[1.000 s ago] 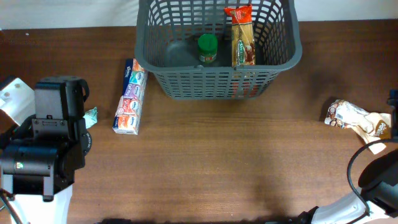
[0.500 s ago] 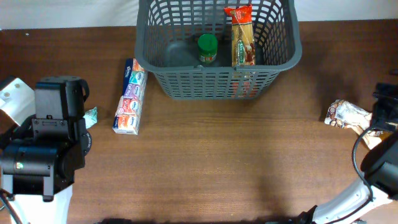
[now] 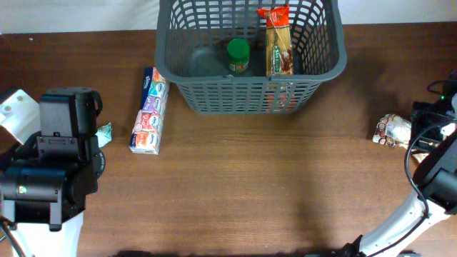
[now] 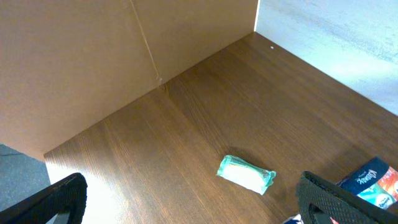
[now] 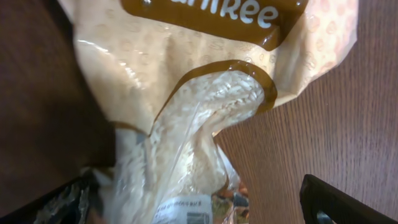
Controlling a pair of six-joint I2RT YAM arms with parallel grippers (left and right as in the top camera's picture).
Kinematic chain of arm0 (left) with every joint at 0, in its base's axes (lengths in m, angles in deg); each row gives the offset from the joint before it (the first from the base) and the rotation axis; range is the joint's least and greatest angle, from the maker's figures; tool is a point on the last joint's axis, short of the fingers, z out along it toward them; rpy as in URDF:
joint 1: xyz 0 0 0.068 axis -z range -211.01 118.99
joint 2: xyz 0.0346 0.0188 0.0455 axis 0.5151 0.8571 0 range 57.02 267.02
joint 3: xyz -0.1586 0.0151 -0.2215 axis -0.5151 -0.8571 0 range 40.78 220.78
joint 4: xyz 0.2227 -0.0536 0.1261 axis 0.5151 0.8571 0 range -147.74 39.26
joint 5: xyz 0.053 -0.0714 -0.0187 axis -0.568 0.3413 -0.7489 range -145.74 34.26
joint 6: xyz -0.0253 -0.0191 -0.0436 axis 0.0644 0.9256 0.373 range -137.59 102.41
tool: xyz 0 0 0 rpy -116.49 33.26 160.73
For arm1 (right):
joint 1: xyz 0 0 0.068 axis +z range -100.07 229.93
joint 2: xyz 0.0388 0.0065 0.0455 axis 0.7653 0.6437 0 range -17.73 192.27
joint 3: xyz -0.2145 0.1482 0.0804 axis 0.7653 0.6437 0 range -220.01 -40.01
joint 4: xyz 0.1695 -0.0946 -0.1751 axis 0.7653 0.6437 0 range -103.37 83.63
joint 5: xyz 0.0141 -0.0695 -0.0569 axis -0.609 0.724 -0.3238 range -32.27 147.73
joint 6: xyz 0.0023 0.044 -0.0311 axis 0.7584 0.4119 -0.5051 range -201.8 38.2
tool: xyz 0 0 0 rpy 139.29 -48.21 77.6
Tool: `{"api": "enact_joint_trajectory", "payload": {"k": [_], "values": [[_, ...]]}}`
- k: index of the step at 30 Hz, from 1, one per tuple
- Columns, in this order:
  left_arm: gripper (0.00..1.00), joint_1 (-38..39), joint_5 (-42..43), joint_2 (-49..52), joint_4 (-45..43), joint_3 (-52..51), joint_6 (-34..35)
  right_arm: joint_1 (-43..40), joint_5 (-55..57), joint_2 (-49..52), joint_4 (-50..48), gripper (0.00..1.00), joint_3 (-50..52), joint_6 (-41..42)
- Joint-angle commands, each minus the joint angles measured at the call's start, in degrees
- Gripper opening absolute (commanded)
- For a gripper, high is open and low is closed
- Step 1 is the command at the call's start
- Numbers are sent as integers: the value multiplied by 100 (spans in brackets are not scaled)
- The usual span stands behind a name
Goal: Pack container
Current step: 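Close the right gripper on the brown snack bag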
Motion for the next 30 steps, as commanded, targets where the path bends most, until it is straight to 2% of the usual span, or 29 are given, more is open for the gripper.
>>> {"api": "enact_joint_trajectory", "payload": {"k": [1, 30], "values": [[99, -31, -125, 20, 4, 70, 76, 37, 116, 192, -20, 99, 31, 61], [99, -31, -125, 20, 4, 70, 76, 37, 289, 645, -173, 99, 37, -103]]}}
